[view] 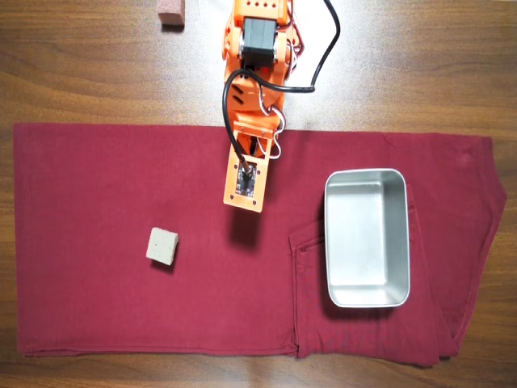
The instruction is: Grab the cube
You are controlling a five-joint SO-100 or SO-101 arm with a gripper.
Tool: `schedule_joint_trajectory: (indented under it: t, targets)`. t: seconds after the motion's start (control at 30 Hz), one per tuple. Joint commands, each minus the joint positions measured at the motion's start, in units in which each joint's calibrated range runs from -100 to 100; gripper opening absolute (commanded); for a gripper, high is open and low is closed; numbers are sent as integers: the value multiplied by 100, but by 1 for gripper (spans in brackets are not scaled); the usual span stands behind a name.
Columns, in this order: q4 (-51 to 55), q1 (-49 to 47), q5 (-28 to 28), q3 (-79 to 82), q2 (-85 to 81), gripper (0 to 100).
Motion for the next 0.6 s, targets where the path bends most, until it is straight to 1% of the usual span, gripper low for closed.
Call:
schedule_joint_trajectory:
  t: [0.0, 0.43, 0.47, 0.5, 0.57]
  targets:
    - [85, -28, -10, 37, 30, 0]
    - [85, -37, -10, 37, 30, 1]
    - [85, -162, -44, 37, 30, 1]
    - [85, -28, -54, 37, 30, 1]
    - [-17, 567, 254, 37, 47, 3]
